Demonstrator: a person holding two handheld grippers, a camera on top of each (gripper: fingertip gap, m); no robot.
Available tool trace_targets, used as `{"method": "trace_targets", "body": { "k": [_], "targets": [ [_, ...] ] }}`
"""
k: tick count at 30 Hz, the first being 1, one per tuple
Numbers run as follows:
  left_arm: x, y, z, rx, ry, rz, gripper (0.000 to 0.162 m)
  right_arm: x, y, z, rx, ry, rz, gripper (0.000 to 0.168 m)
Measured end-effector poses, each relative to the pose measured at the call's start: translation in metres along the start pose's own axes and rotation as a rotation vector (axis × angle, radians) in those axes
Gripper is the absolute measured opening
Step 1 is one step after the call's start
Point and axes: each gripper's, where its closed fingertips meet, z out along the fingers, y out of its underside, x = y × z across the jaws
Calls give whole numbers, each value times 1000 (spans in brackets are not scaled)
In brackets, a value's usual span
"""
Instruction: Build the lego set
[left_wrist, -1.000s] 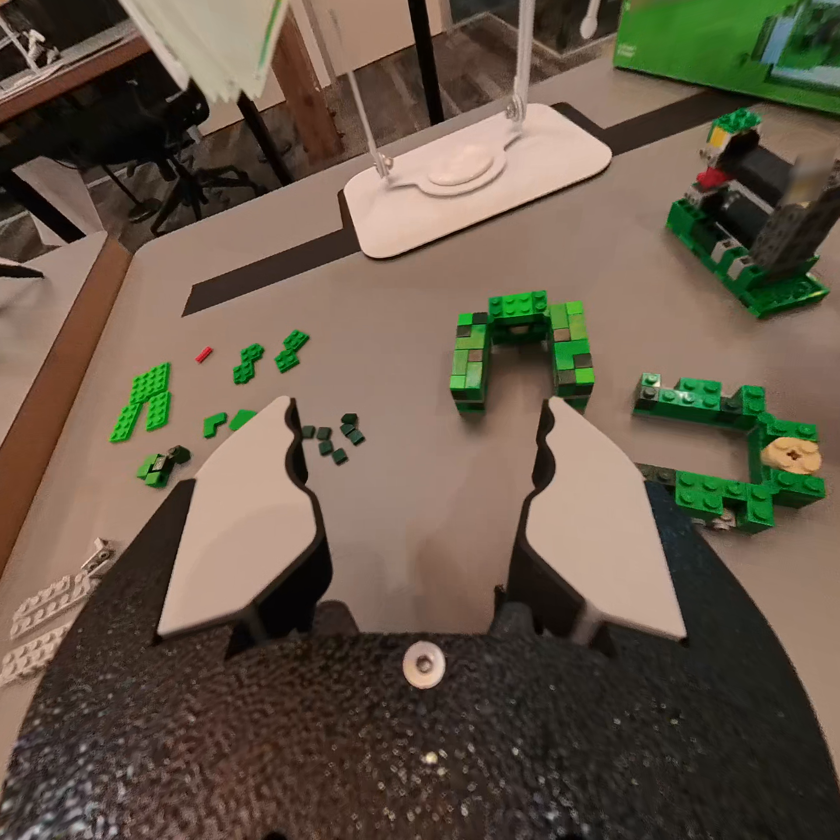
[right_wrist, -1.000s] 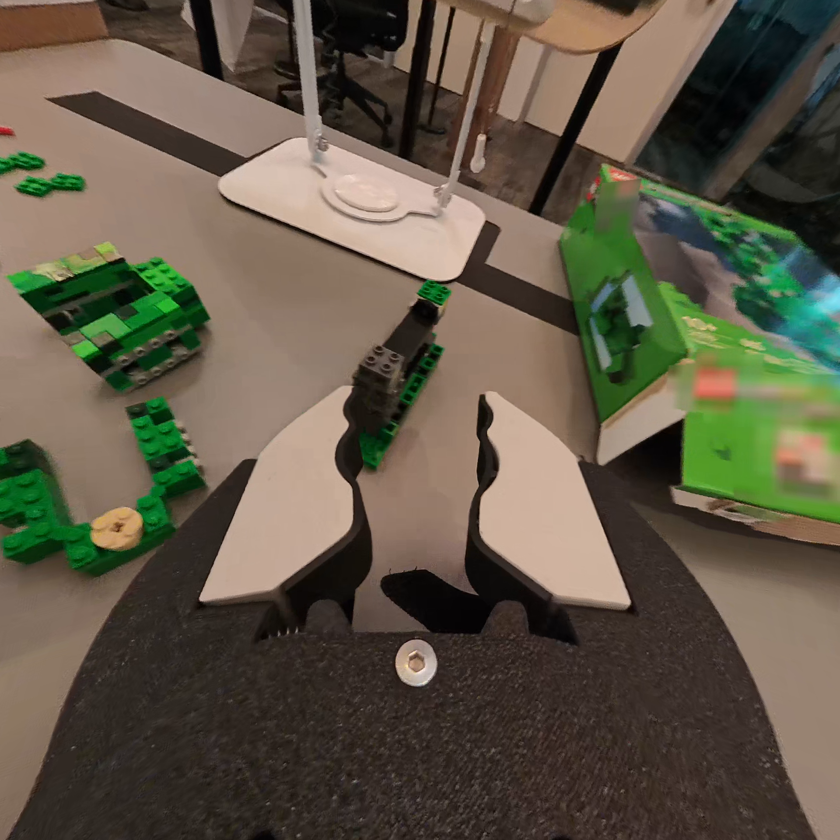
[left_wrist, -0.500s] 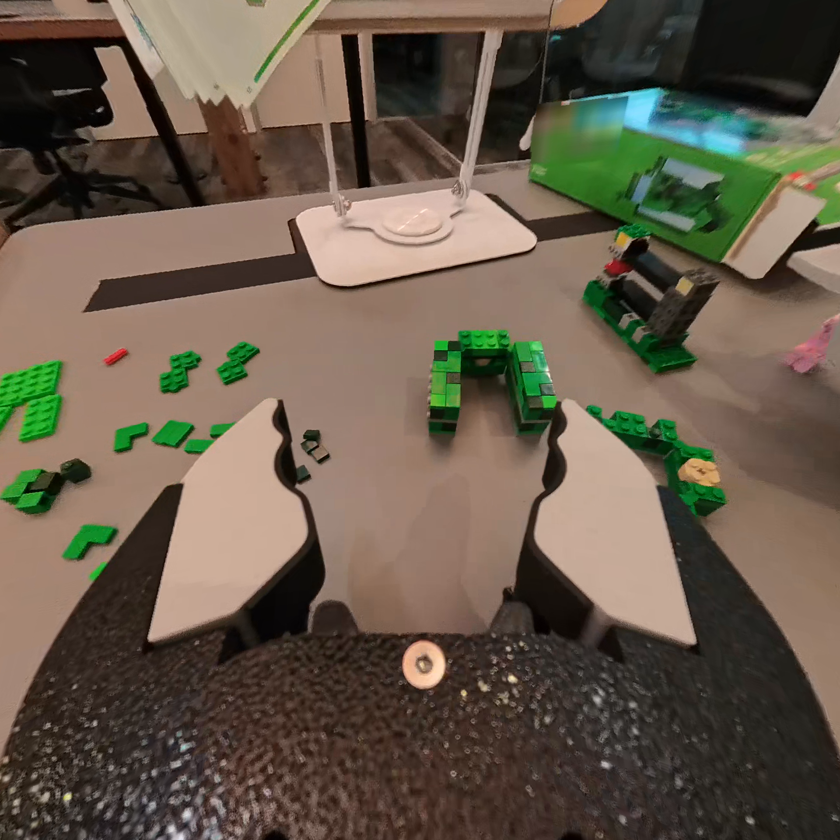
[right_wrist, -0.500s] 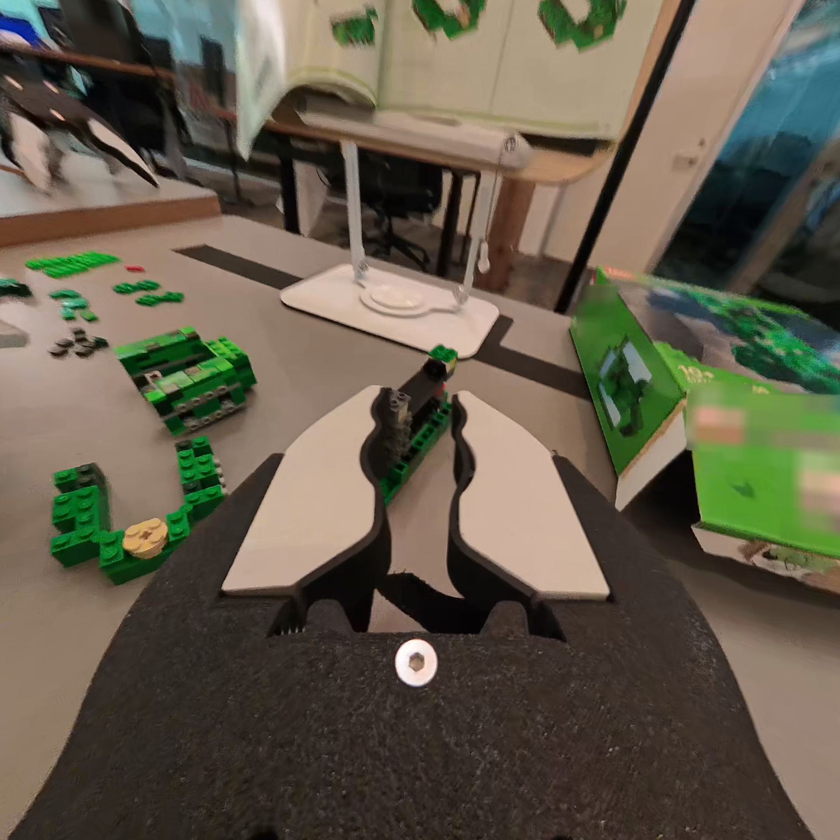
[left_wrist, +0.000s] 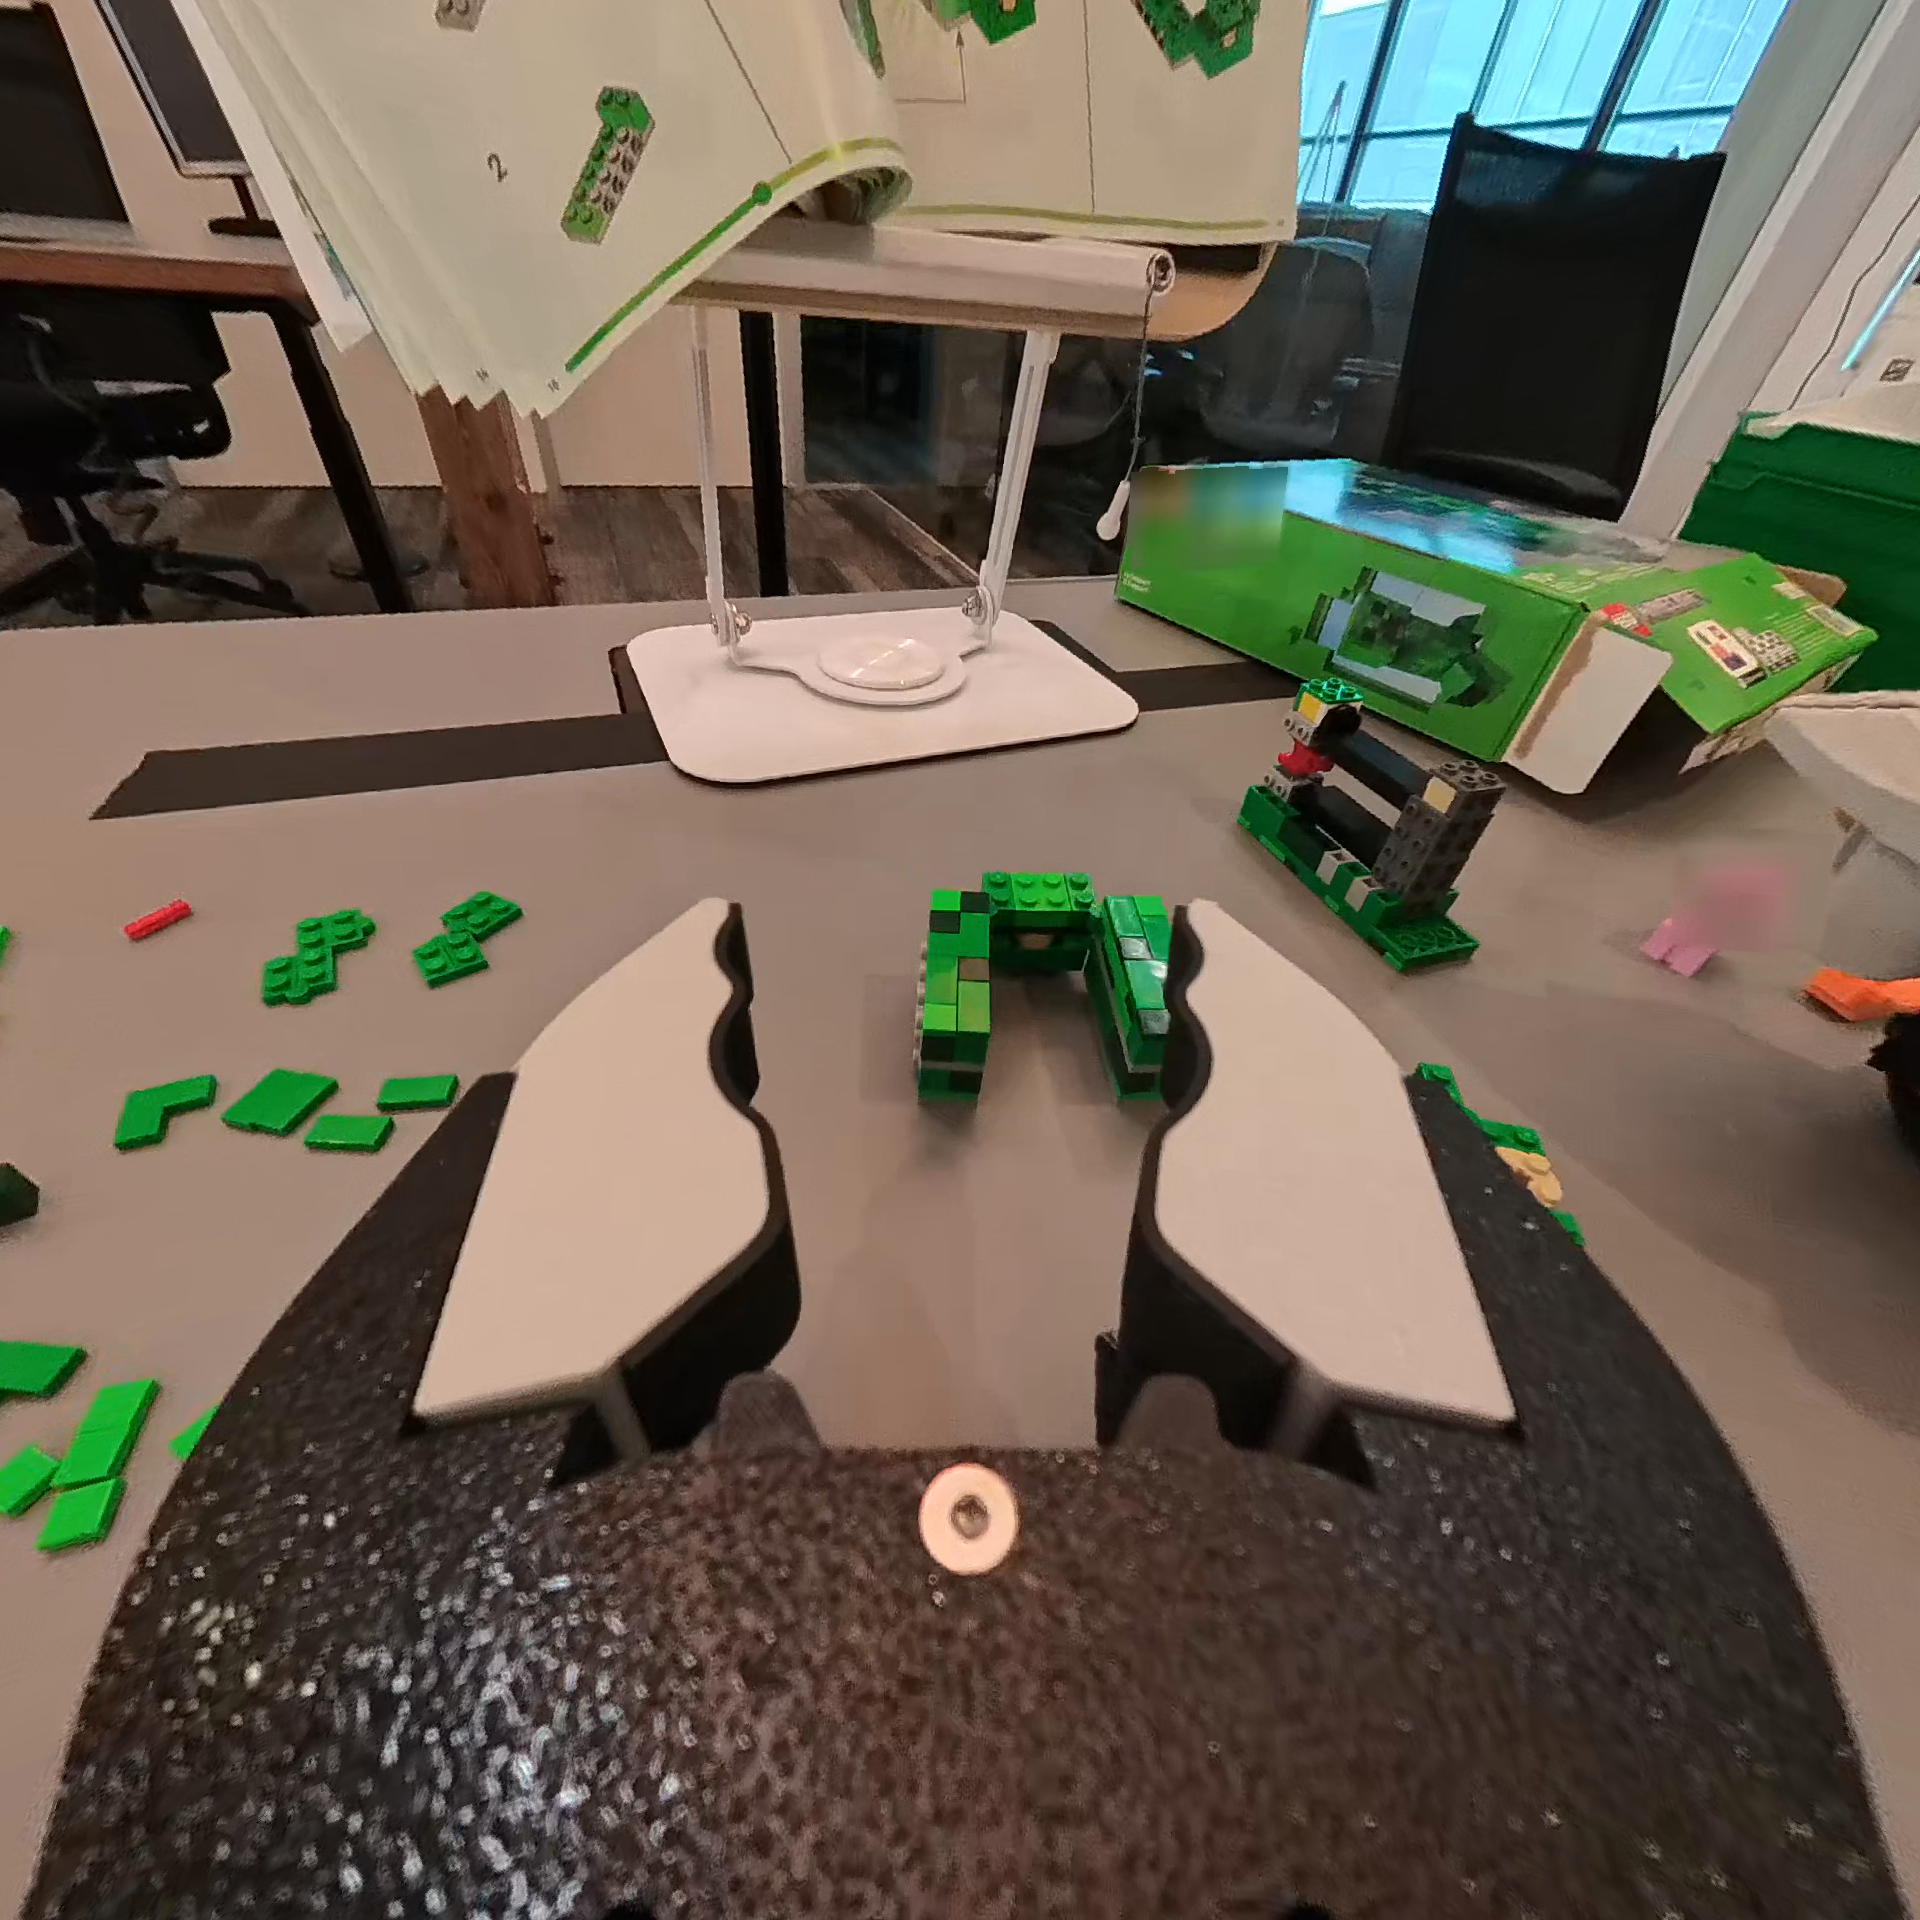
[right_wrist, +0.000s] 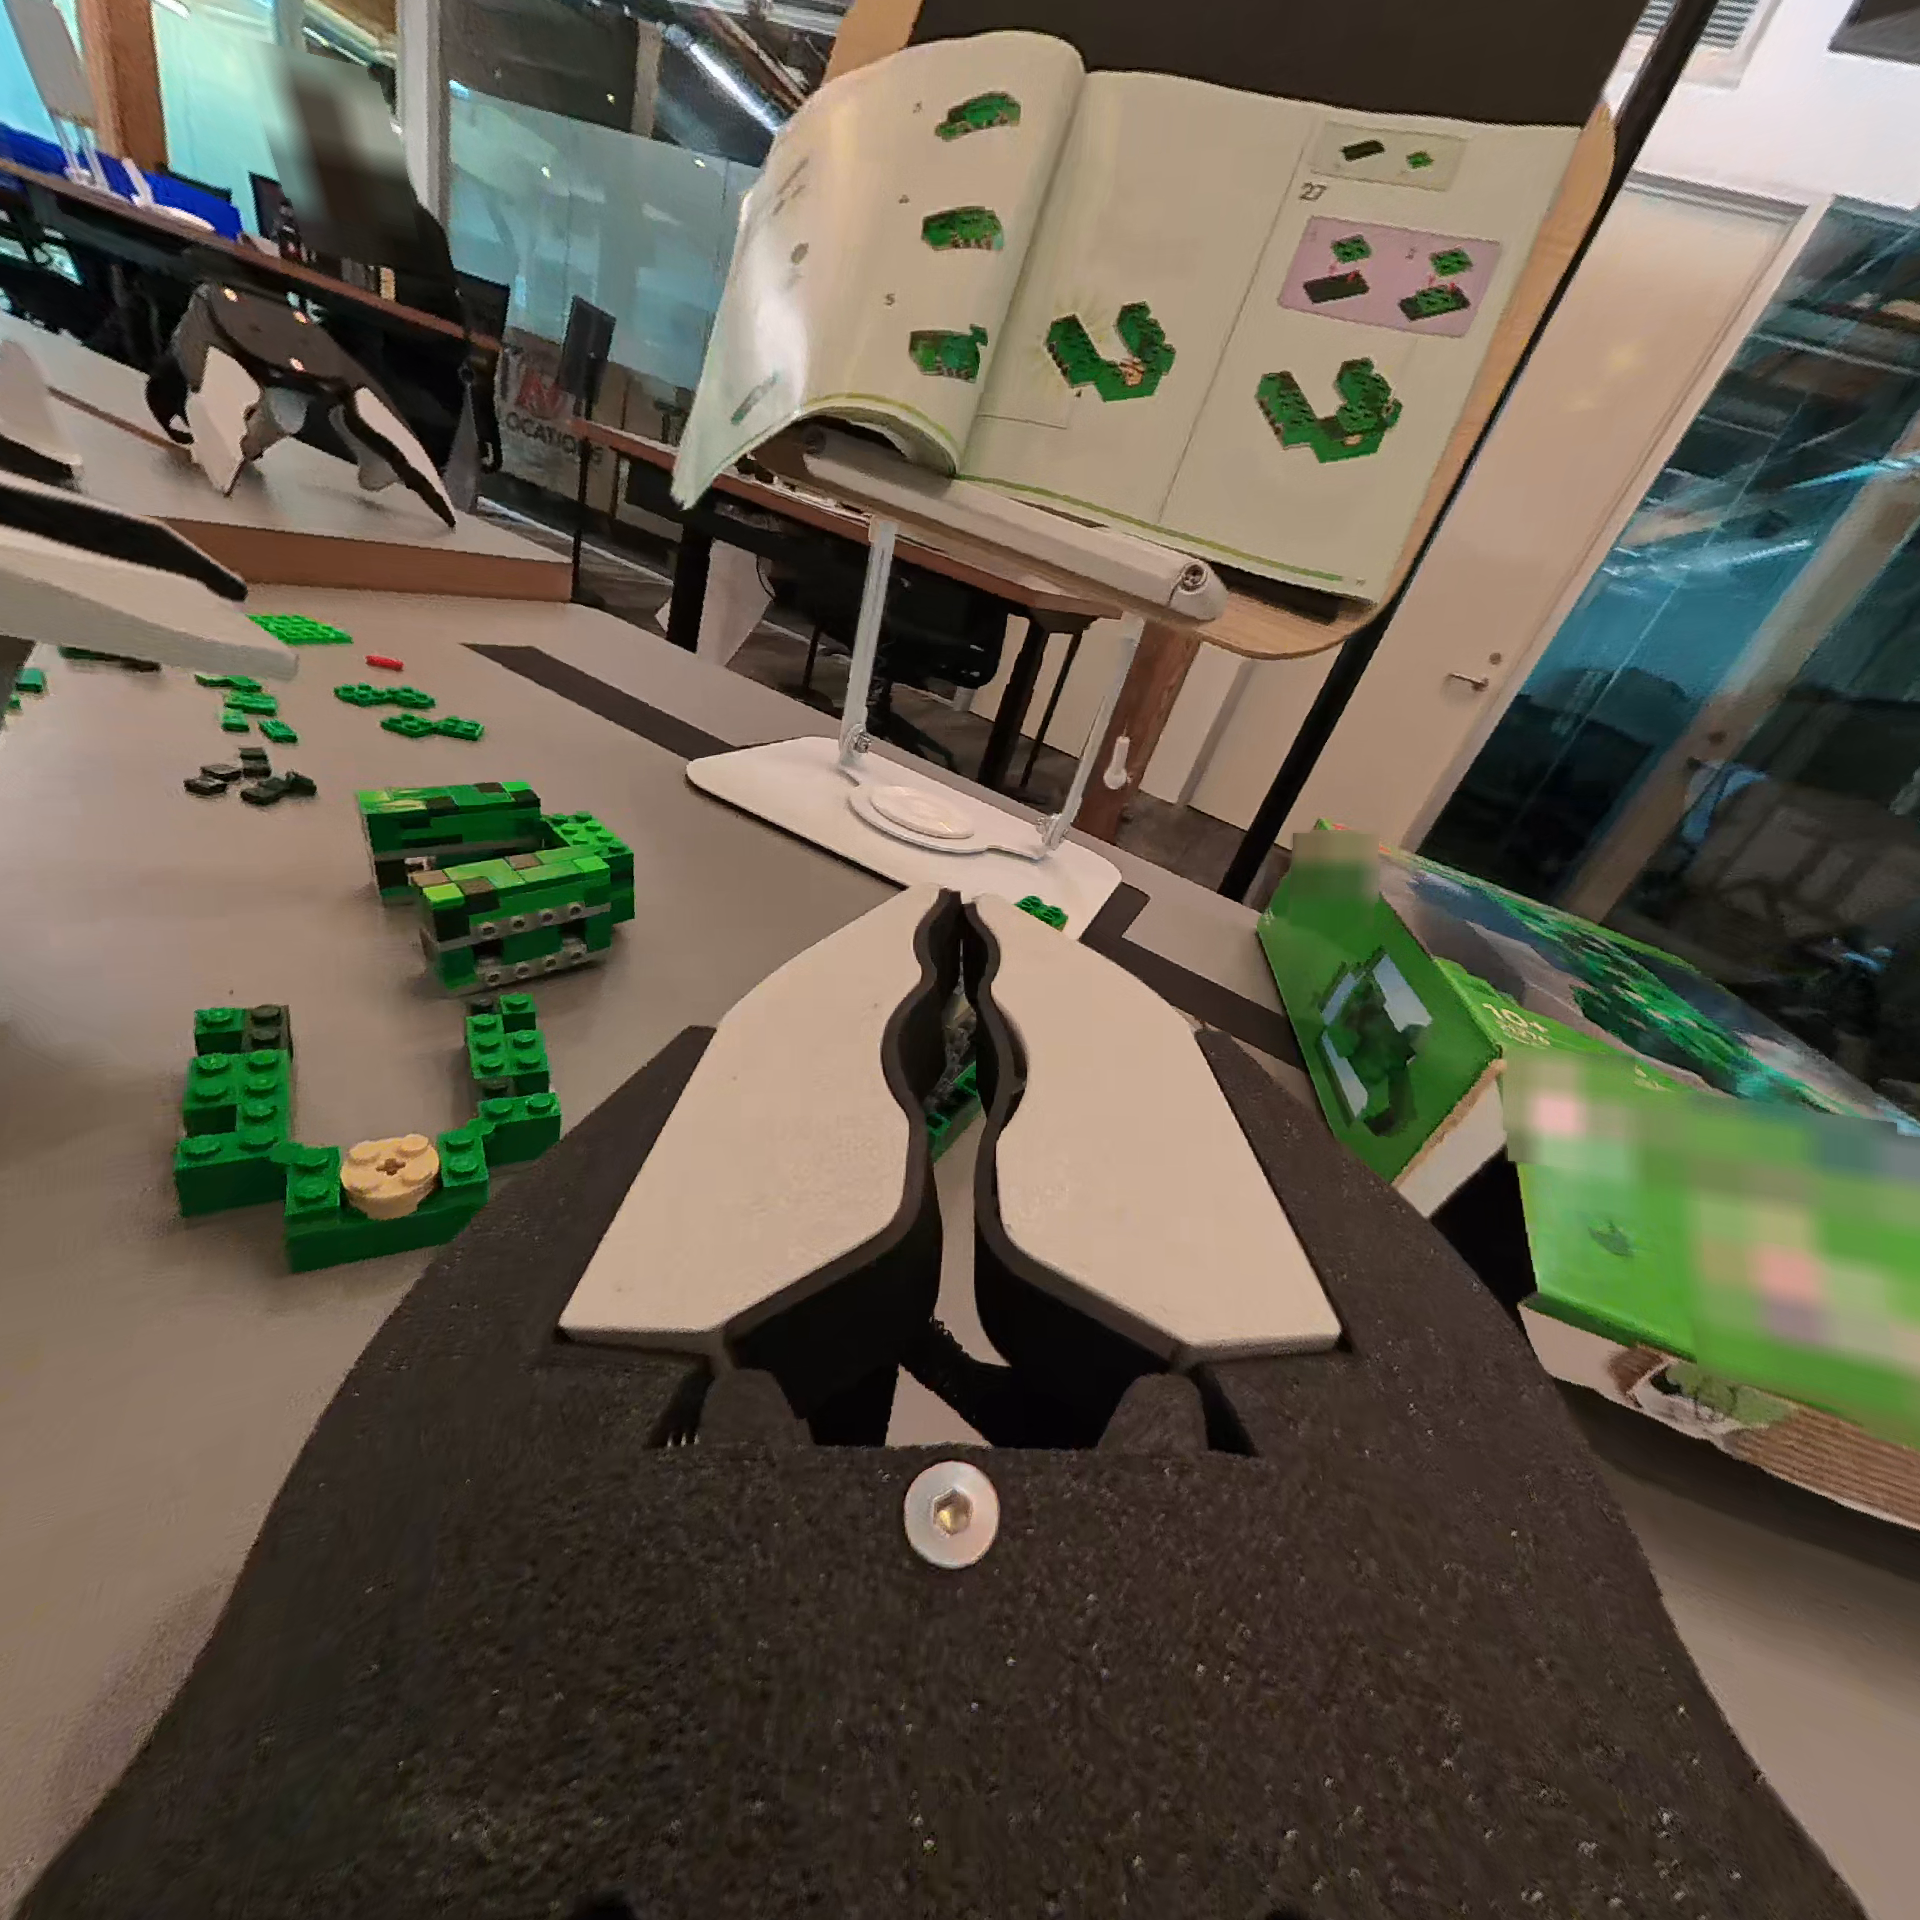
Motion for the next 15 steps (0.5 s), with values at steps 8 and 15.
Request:
{"method": "trace_targets", "body": {
  "k": [8,15],
  "targets": [
    [23,6,2,-36,46,116,65,-5,-4,-2,34,-42,7,0],
    [22,3,-12,-37,28,129,64,3,-2,-2,25,2,25,0]
  ]
}}
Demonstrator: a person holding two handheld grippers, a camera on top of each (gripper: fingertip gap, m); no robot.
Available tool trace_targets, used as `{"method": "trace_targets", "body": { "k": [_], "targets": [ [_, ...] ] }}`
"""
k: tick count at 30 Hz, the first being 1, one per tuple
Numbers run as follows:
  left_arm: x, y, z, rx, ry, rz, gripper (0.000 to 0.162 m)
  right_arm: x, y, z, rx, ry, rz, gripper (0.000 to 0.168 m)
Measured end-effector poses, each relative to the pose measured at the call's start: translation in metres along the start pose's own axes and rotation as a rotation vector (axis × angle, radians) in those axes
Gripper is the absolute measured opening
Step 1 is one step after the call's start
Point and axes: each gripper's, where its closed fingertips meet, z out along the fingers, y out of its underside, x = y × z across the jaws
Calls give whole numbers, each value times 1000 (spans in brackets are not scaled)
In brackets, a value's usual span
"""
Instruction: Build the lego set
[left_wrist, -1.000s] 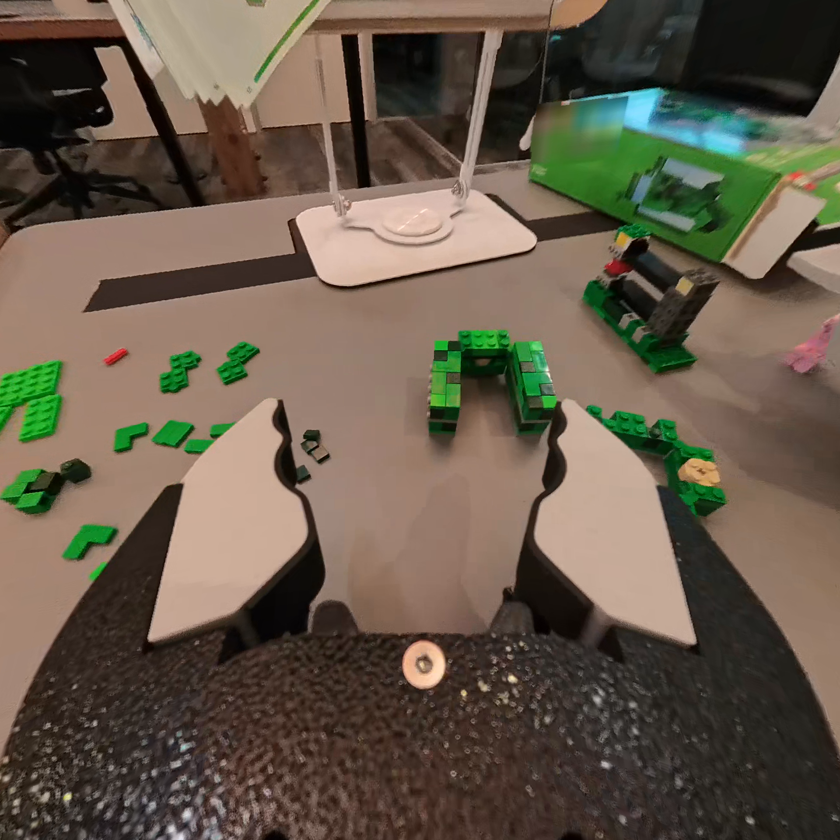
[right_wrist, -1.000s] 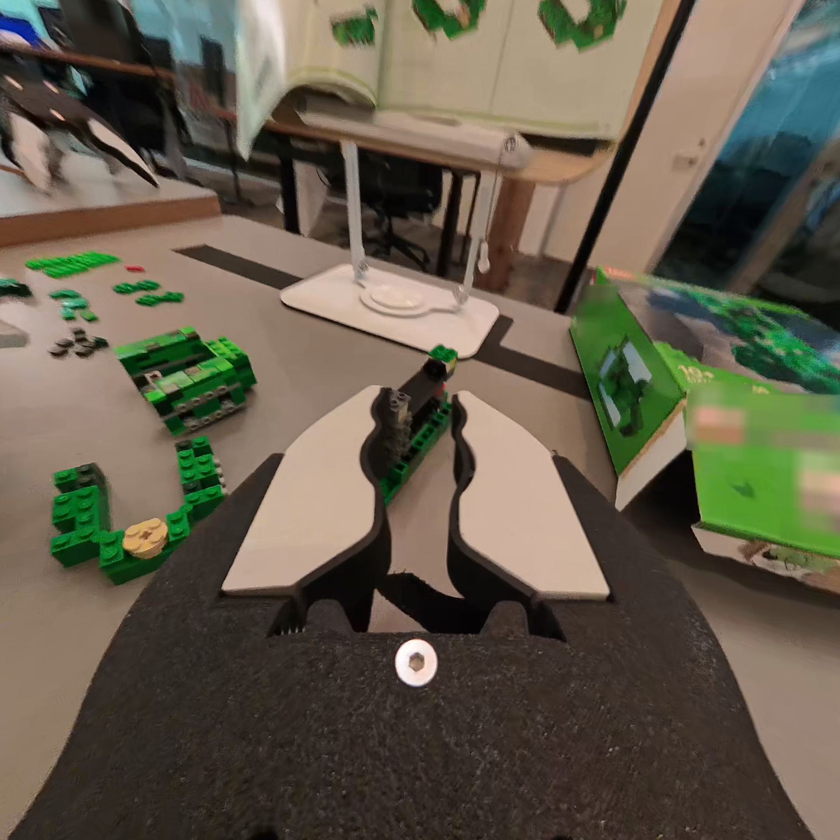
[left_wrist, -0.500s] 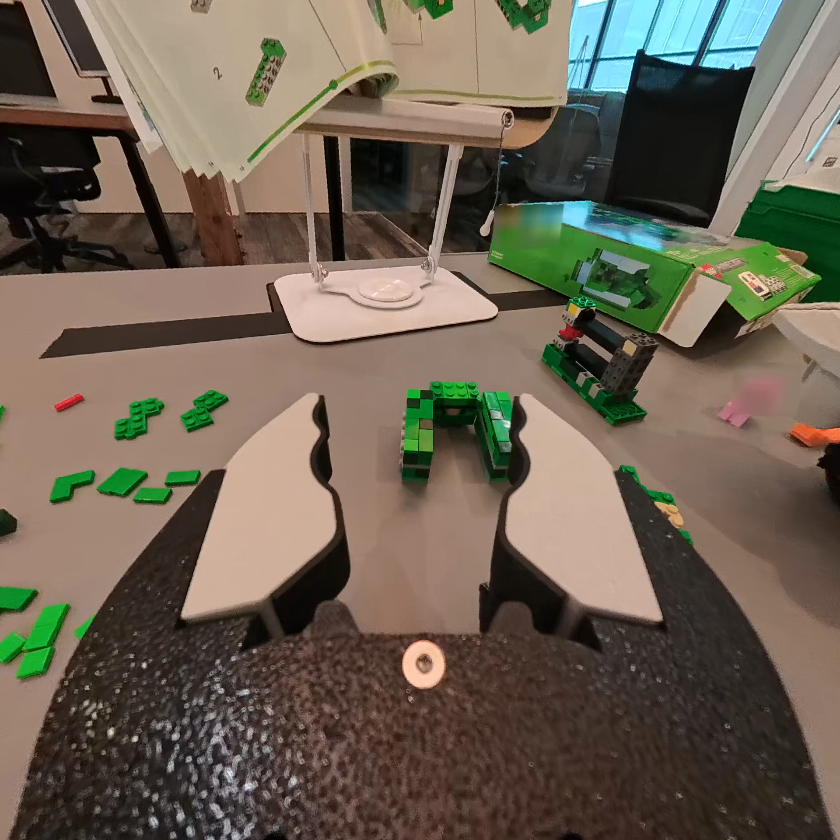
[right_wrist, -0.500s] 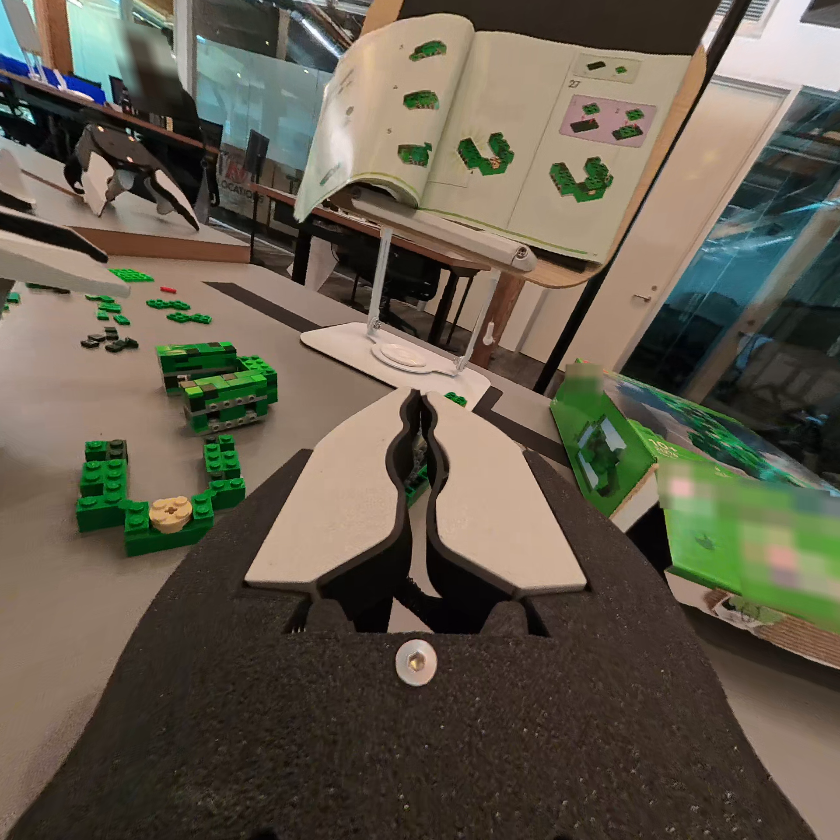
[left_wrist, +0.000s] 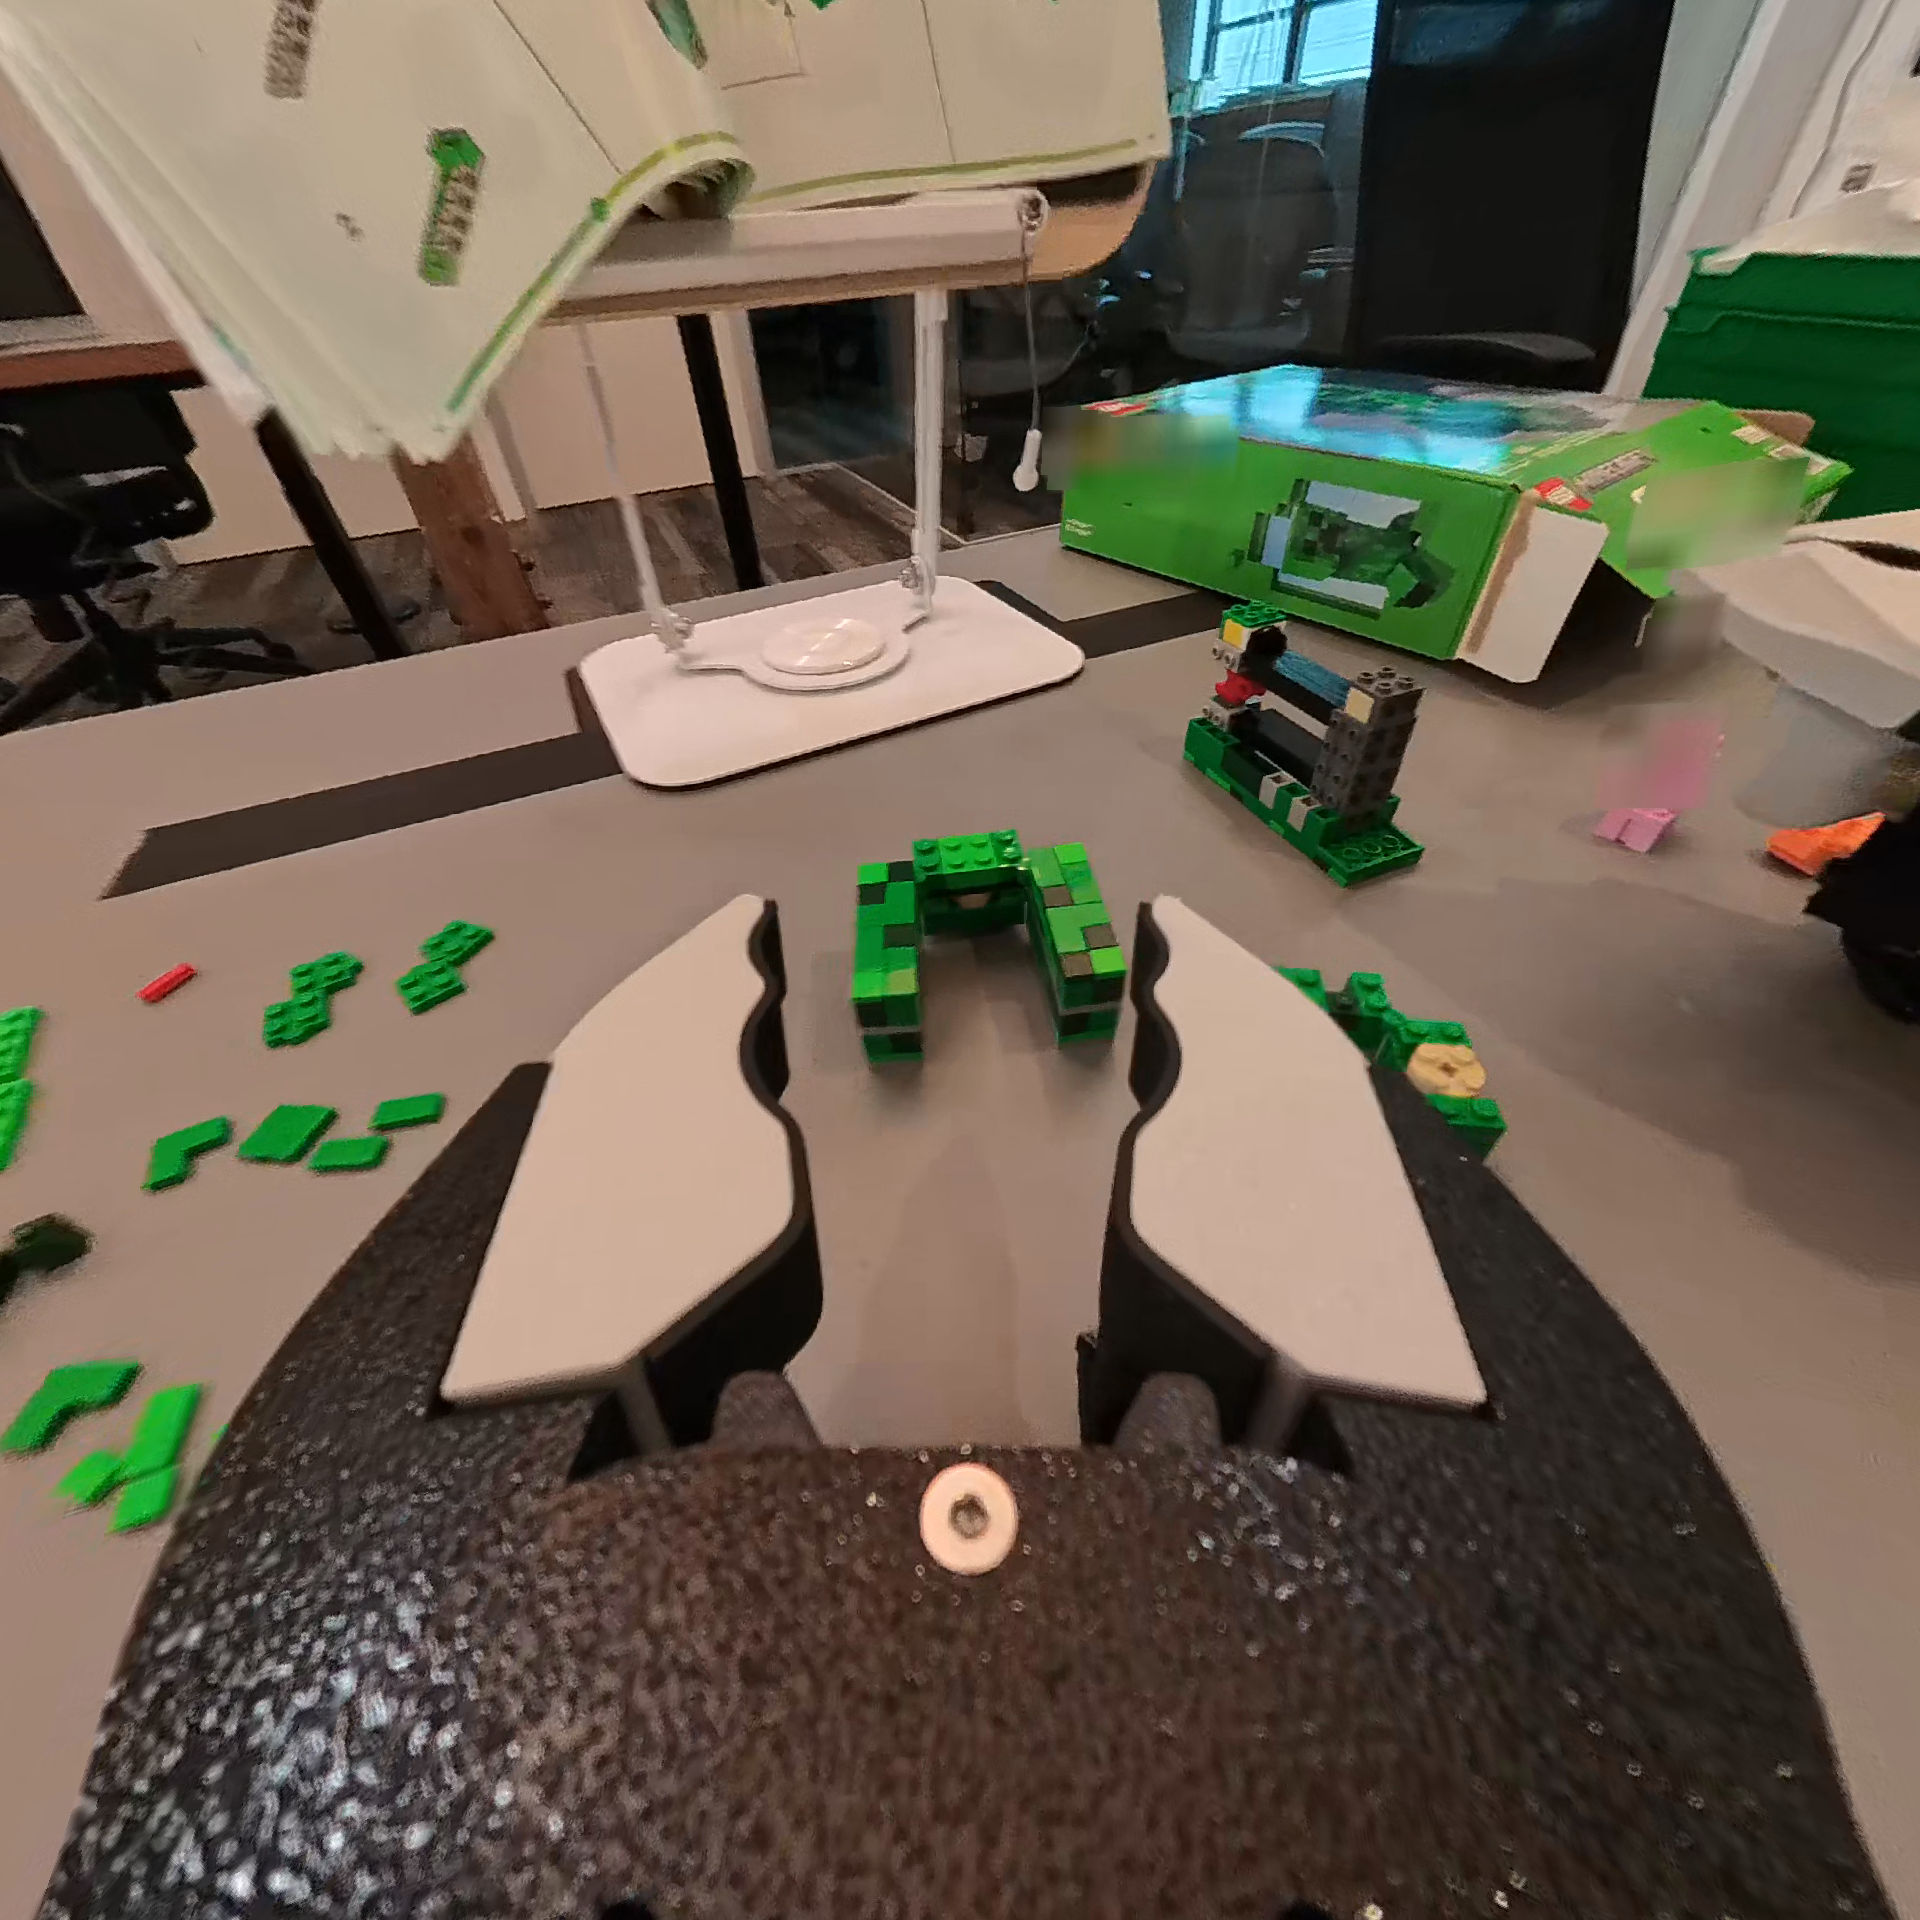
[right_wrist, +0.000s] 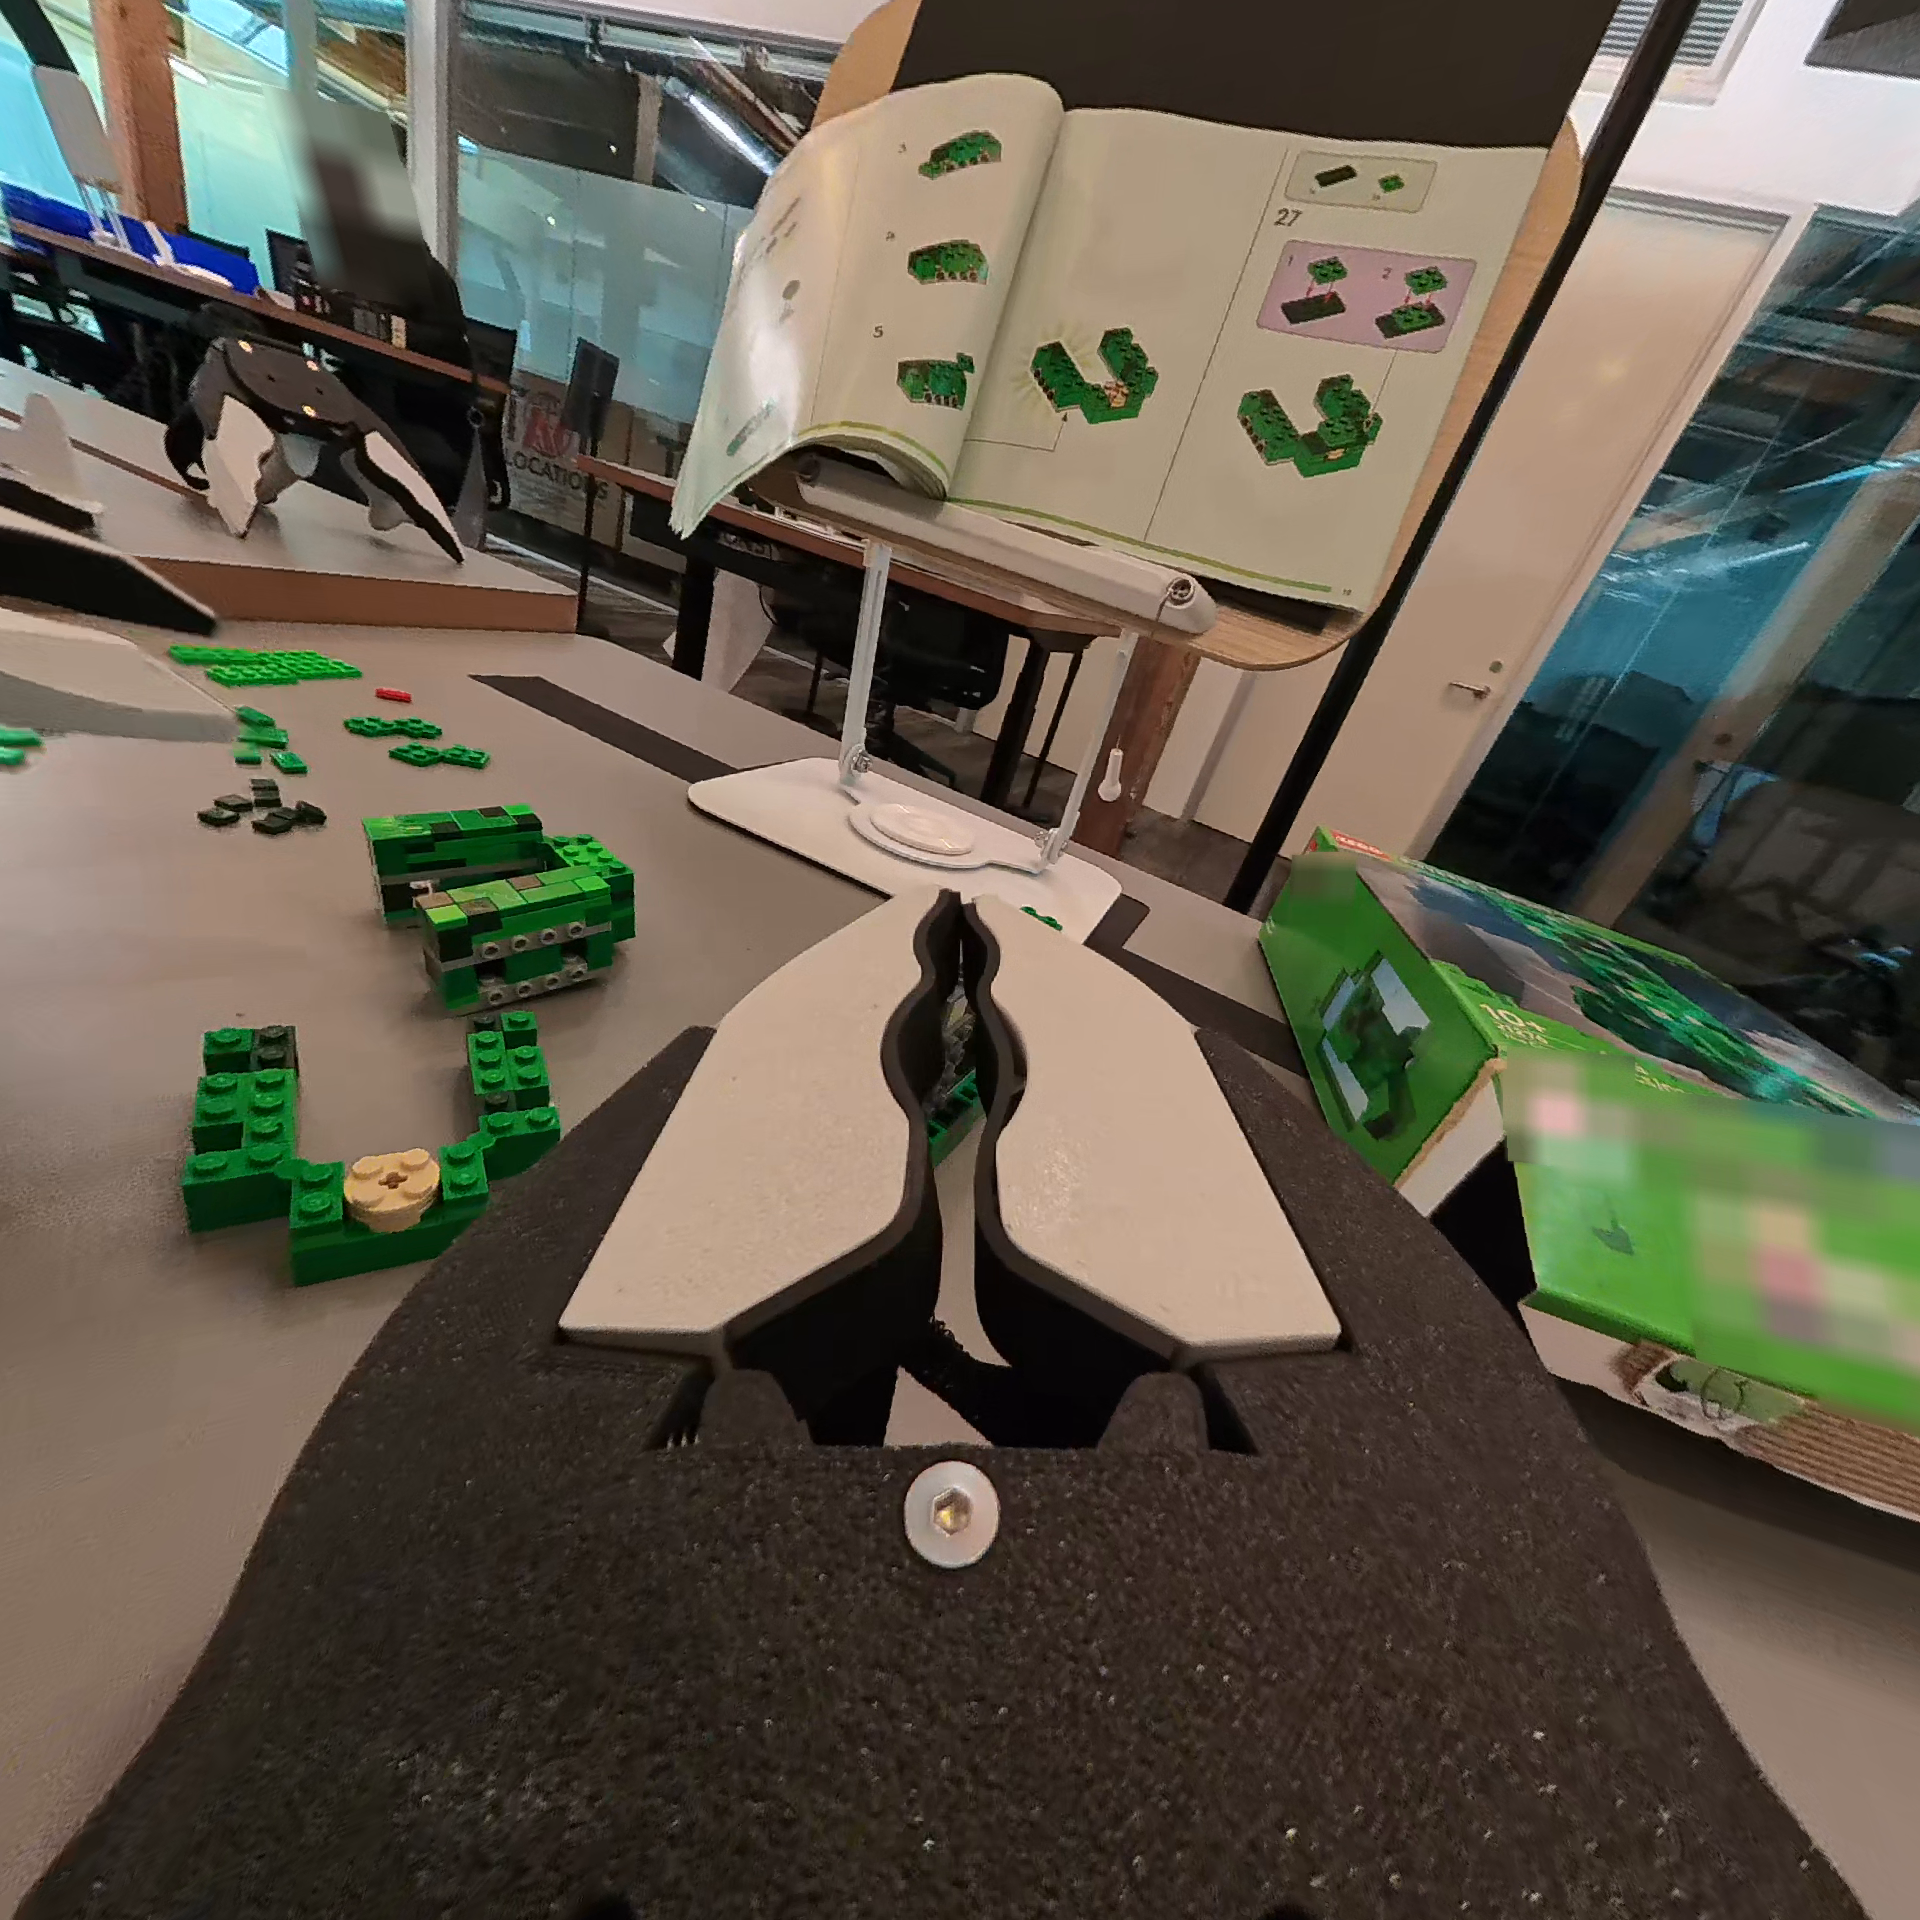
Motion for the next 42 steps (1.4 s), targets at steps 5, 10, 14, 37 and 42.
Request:
{"method": "trace_targets", "body": {
  "k": [5,10,14,37,42],
  "targets": [
    [-45,3,-53,-3,-142,116,61,3,-1,-1,10,4,25,0],
    [-107,25,-129,-131,-105,339,50,5,-1,-1,7,8,50,0],
    [-140,66,-162,-378,84,286,42,7,0,0,5,12,60,0],
    [-146,111,-132,-697,360,277,16,-1,0,0,2,-9,7,0],
    [-94,74,-122,-519,428,201,16,-1,0,1,0,-9,7,0]
  ]
}}
